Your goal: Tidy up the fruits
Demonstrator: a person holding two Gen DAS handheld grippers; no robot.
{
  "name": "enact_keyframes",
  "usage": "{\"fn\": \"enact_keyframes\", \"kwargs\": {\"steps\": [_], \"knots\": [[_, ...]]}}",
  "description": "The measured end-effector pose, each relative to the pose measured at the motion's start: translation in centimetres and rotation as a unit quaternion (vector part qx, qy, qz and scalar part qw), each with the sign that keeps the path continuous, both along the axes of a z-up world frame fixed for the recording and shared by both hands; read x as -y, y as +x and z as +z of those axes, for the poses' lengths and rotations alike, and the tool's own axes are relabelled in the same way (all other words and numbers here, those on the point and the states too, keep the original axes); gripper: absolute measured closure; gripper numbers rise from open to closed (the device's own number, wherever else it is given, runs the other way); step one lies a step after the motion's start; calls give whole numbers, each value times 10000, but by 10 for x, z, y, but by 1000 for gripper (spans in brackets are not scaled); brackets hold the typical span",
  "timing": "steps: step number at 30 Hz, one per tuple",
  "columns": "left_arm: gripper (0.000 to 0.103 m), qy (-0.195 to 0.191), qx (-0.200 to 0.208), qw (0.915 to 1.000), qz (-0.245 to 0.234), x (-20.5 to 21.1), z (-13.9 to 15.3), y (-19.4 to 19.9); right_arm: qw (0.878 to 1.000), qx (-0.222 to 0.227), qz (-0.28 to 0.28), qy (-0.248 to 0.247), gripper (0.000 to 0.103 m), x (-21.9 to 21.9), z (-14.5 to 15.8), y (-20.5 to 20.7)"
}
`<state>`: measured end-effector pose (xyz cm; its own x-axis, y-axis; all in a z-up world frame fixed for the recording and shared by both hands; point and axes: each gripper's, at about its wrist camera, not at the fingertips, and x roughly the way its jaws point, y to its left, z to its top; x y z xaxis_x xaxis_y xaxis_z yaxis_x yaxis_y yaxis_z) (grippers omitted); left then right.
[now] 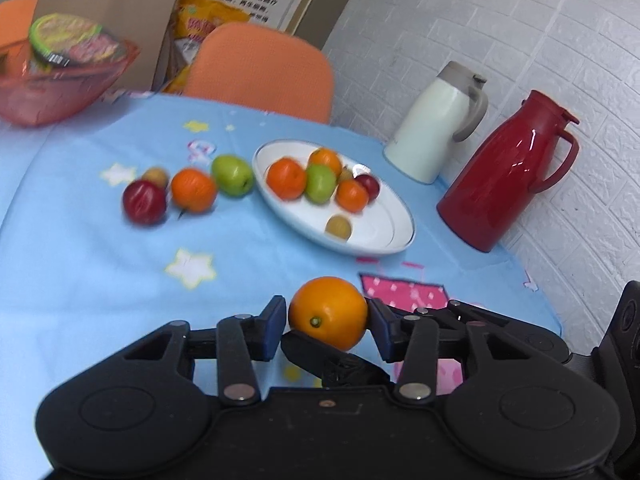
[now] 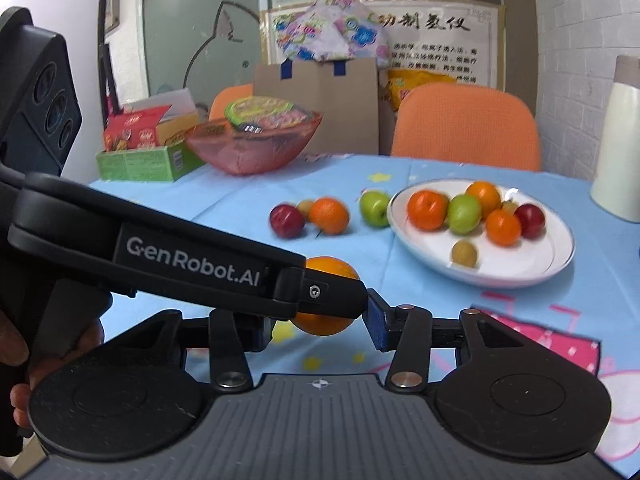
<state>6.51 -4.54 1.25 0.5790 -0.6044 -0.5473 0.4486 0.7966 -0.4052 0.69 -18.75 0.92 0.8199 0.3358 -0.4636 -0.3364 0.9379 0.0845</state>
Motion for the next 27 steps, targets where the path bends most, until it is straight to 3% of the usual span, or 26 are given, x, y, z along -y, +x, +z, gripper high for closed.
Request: {"fn": "enact_keyframes", "kwargs": {"steps": [10, 27], "knots": [[5, -47, 262, 9986, -457, 43, 20, 63, 9978, 279, -571, 184, 25, 34, 16, 49], [4, 338, 25, 9982, -498, 63, -9, 120, 9968, -148, -588, 515, 25, 49, -13, 108]]}}
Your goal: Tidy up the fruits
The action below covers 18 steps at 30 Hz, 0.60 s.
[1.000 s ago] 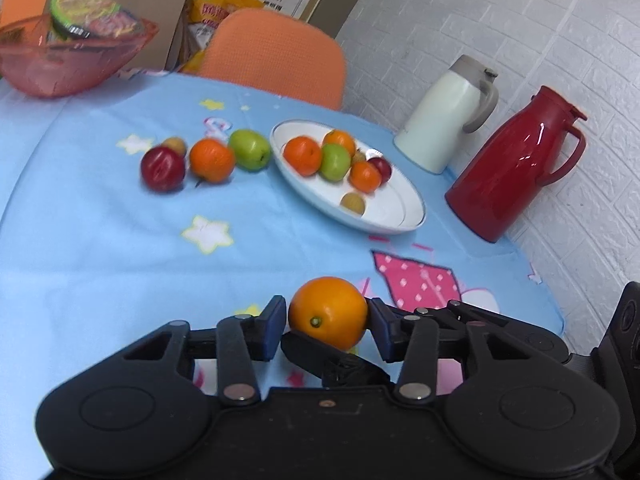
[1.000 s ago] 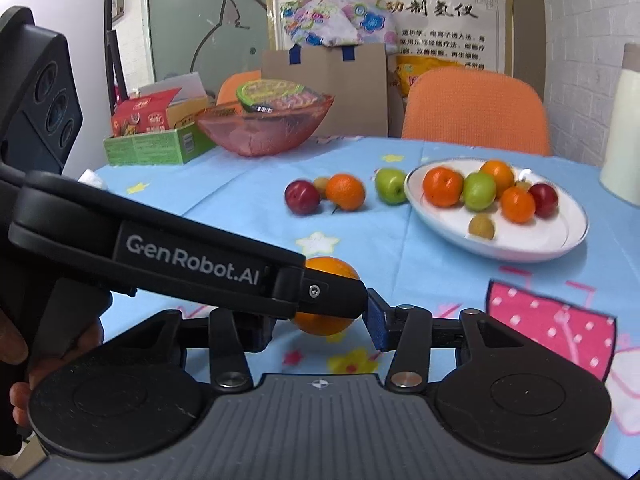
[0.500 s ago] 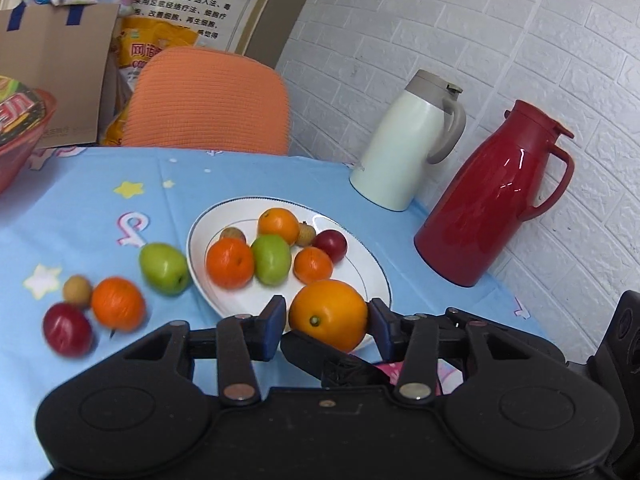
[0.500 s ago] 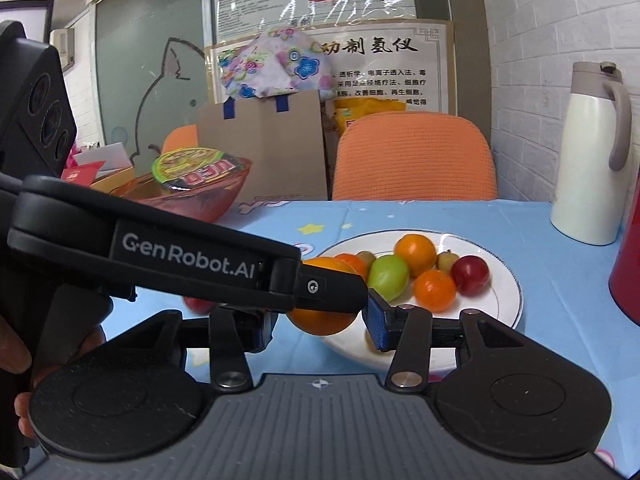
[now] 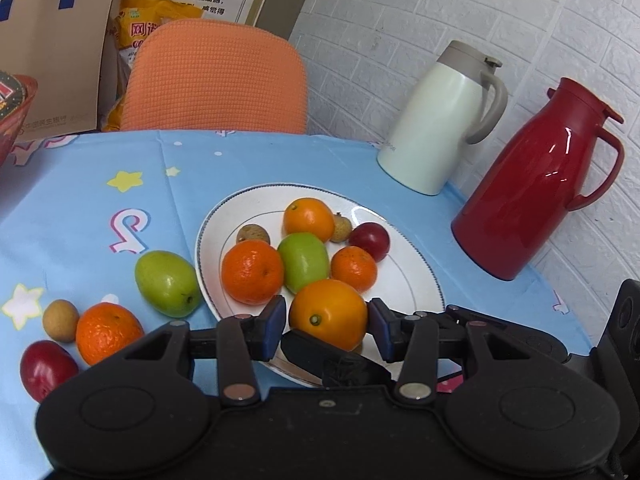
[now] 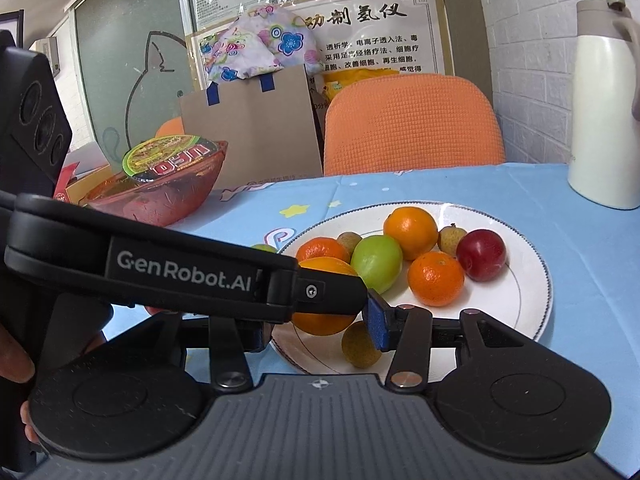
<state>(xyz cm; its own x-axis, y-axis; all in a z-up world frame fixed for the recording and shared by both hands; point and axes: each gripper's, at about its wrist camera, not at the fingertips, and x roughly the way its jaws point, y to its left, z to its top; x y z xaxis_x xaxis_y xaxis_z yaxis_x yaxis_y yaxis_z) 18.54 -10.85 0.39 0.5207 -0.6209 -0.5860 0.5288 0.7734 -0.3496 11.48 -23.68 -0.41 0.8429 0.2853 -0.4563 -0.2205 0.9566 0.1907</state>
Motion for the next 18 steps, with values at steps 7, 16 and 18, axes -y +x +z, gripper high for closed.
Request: {"fn": "enact_keyframes", "kwargs": {"steps": [7, 16, 18], "knots": [[3, 72, 35, 10000, 53, 2, -5, 6, 10000, -27, -13, -2, 24, 1, -6, 7], [0, -12, 273, 9991, 335, -9, 3, -2, 10000, -22, -30, -52, 0, 0, -8, 5], [0, -29, 378, 9981, 481, -12, 8, -6, 10000, -3, -84, -25, 0, 2, -7, 3]]}}
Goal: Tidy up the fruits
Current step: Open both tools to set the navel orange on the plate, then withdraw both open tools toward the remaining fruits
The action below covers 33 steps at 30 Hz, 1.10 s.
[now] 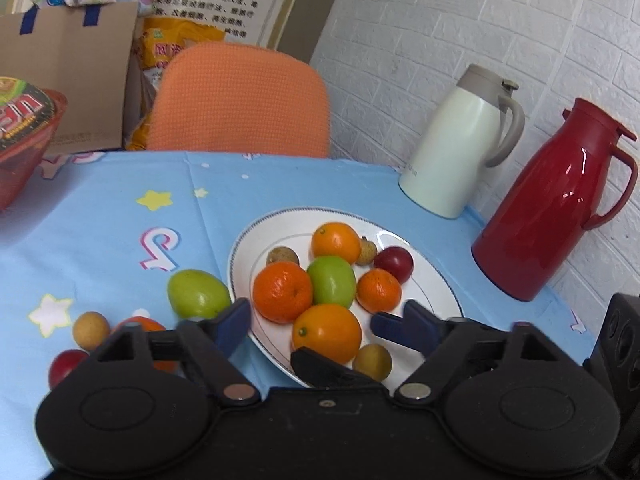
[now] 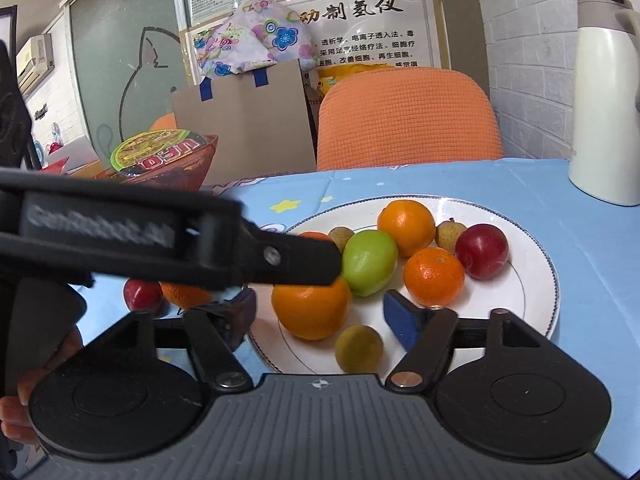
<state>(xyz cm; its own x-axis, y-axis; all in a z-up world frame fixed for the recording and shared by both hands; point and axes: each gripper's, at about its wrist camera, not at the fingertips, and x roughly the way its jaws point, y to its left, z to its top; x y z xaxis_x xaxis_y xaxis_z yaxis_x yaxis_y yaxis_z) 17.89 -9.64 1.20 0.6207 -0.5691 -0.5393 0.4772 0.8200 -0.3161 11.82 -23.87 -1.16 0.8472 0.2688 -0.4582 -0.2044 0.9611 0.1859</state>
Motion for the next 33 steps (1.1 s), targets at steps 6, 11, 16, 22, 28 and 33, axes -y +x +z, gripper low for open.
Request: {"fn": "enact_keyframes", "kwargs": {"steps": [6, 11, 16, 22, 28, 33], "knots": [[0, -64, -29, 9993, 370, -9, 10, -14, 10000, 40, 22, -56, 0, -2, 3, -11], [0, -36, -27, 9984, 556, -21, 17, -36, 9999, 139, 5, -96, 0, -5, 12, -27], [0, -82, 36, 9958, 906, -45, 18, -67, 9995, 239, 43, -213, 0, -12, 15, -50], [0, -185, -247, 9891, 1439, -85, -3, -99, 9987, 91, 326, -376, 0, -29, 11, -74], [0, -380, -431, 9816, 1821, -122, -12, -118, 9960, -125, 741, -483, 0, -56, 6, -87], [0, -554, -250, 9817, 1803, -145, 0, -123, 9945, -134, 864, -584, 0, -73, 18, -90]]}}
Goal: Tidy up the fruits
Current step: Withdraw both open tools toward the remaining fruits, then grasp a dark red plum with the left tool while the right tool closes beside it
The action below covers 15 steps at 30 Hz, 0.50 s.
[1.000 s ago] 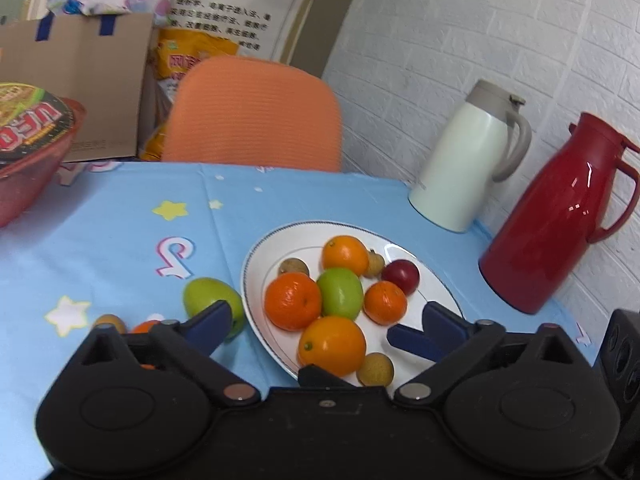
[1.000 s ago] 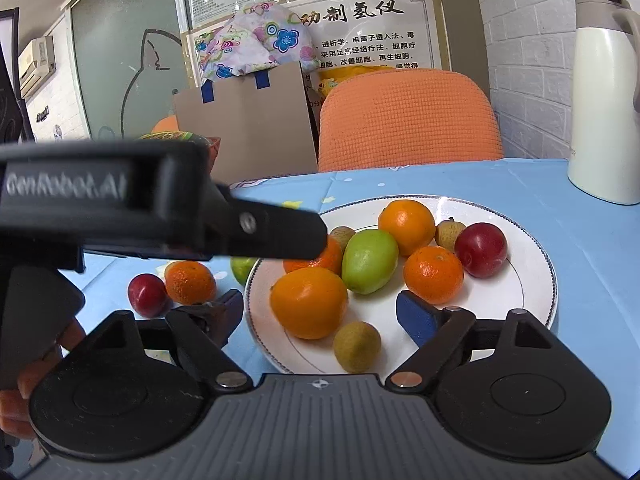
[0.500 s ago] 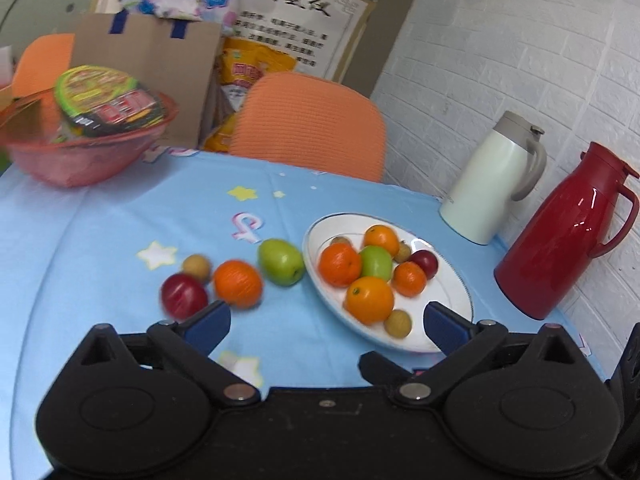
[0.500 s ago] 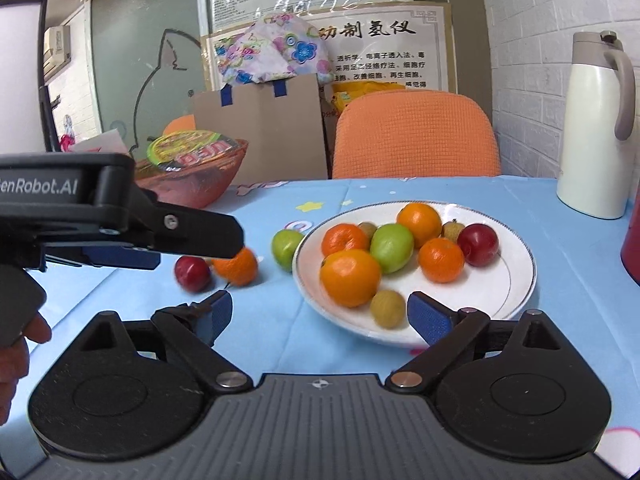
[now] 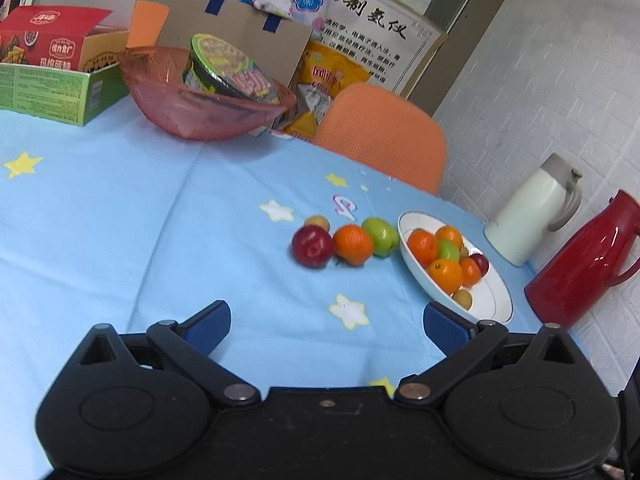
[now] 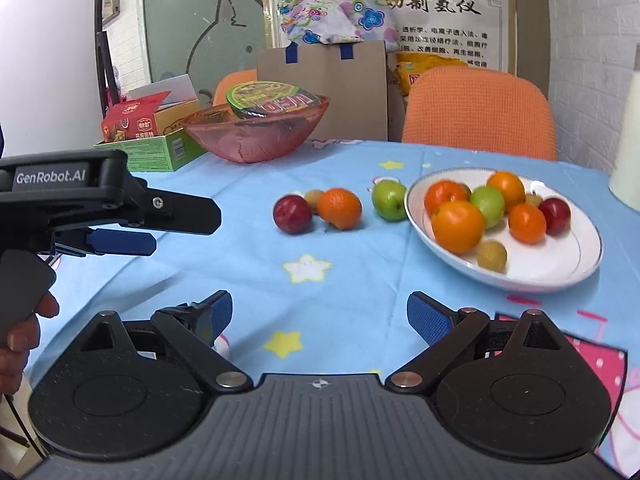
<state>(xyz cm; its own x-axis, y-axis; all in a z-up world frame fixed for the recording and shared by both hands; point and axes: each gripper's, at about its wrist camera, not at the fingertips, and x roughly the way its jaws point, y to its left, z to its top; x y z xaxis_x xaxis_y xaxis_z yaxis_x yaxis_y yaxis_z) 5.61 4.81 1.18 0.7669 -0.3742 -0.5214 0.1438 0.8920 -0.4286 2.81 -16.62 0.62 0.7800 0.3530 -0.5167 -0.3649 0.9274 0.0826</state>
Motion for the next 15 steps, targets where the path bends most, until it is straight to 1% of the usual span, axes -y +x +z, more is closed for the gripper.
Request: {"fn": "enact_keyframes", "kwargs": {"steps": [3, 5, 7, 9, 11, 13, 15], "knots": [[0, 16, 174, 9998, -5, -11, 11, 0, 9997, 190, -68, -151, 0, -8, 19, 4], [0, 69, 308, 9995, -4, -20, 19, 0, 9995, 295, -81, -68, 0, -10, 35, 10], [0, 101, 392, 9992, 22, -29, 27, 1, 9993, 373, 25, -70, 0, -15, 49, 17], [0, 93, 482, 9988, 18, -38, 33, 5, 9977, 538, 181, -377, 0, -24, 61, 25], [0, 81, 548, 9985, 17, -44, 38, 9, 9939, 765, 279, -738, 0, -34, 65, 31], [0, 61, 557, 9984, -10, -47, 40, 14, 9906, 800, 392, -1041, 0, -42, 60, 41], [0, 36, 541, 9985, -73, -47, 38, 21, 9876, 660, 448, -1354, 0, -49, 46, 54]]}}
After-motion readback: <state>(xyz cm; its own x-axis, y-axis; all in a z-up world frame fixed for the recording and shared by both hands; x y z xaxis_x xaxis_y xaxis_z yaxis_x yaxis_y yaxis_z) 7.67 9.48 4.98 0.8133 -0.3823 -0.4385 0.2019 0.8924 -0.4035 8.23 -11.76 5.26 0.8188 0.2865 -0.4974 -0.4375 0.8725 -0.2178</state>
